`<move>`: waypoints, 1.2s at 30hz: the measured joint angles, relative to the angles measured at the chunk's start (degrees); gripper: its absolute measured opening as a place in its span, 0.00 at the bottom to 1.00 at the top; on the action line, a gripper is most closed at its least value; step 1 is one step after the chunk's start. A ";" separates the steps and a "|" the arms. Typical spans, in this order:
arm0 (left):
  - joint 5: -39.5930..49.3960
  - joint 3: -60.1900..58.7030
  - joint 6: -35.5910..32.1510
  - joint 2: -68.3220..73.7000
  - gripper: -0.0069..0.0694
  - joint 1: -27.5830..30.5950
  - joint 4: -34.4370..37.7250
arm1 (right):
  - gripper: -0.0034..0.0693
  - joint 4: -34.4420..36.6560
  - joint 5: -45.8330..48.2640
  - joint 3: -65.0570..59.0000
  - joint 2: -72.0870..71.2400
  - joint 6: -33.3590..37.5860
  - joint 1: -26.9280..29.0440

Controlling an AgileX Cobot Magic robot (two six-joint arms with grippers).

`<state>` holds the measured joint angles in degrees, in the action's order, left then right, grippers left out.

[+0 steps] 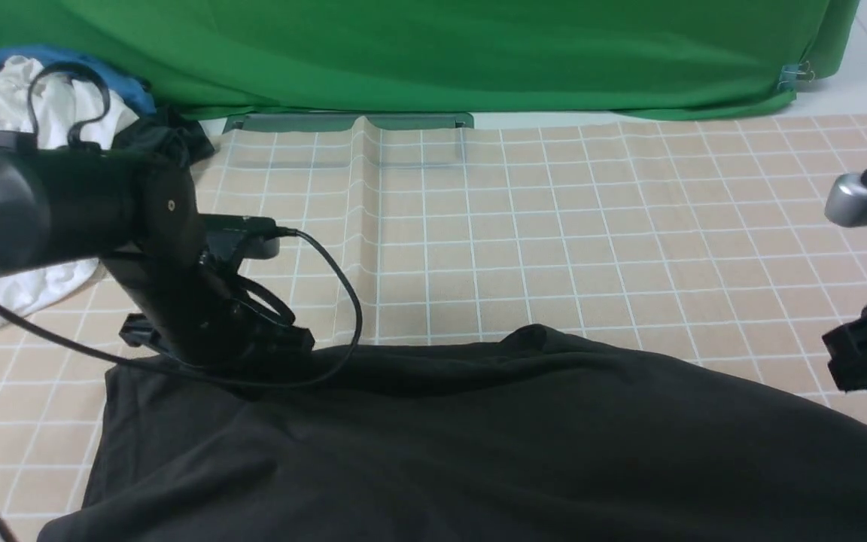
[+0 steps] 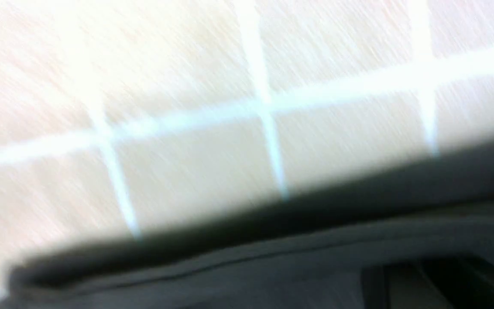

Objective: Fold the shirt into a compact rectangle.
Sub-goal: 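Pull the folded dark garment lengthwise by its ends to straighten it flat on the table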

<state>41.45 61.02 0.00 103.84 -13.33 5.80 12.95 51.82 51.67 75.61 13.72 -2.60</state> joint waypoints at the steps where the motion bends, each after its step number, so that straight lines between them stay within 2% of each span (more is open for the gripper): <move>1: -0.86 0.57 0.37 0.25 0.11 0.60 -0.22 | 0.19 -0.71 -0.28 0.00 0.39 0.07 0.00; 3: -1.48 1.34 0.77 0.24 0.12 1.16 -0.36 | 0.28 -1.90 -0.57 0.00 1.02 0.07 -0.01; 6: -1.16 3.68 1.14 -0.29 0.12 2.28 -0.36 | 0.50 -4.57 -0.89 0.00 3.80 0.39 -0.01; 7: -1.02 3.68 1.14 -0.29 0.12 2.29 -0.36 | 0.52 -4.64 -0.89 0.00 4.04 0.46 -0.01; 9: 1.14 5.29 0.39 -1.44 0.12 2.40 0.10 | 0.66 -5.43 -1.46 0.00 7.80 1.17 -0.01; 11: 2.16 5.58 -0.42 -2.14 0.12 2.40 1.50 | 0.70 -5.43 -2.02 0.00 9.68 1.37 -0.01; 12: 4.04 5.69 -2.08 -3.10 0.12 2.40 4.38 | 0.71 -5.43 -3.02 0.06 12.12 1.44 -0.01; 16: 8.83 5.59 -6.62 -4.23 0.12 1.49 9.42 | 0.72 -5.43 -5.57 0.78 16.94 1.50 -0.01; 18: 9.64 4.14 -7.52 -4.30 0.12 -0.52 10.20 | 0.71 -5.43 -5.94 1.50 18.82 2.02 -0.01; 21: 9.88 1.39 -7.75 -4.30 0.12 -3.02 10.26 | 0.57 -5.38 -5.51 2.04 20.84 3.84 -0.01; 23: 9.13 -0.59 -7.82 -4.30 0.12 -4.74 10.18 | 0.40 -5.38 -5.16 2.38 21.91 4.99 -0.01; 24: 8.54 -1.28 -7.82 -4.30 0.12 -5.65 10.02 | 0.25 -5.38 -4.95 2.68 22.21 5.40 -0.01; 26: 7.90 -1.52 -7.82 -4.30 0.12 -6.20 9.73 | 0.15 -5.38 -4.20 3.31 22.27 5.81 -0.01; 36: 9.00 -1.52 -7.88 -4.30 0.12 -6.54 8.38 | 0.12 -12.26 -2.04 6.84 17.29 2.73 -0.06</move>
<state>50.46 59.50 -7.88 99.54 -19.87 14.18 0.70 49.78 58.51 92.89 16.45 -2.66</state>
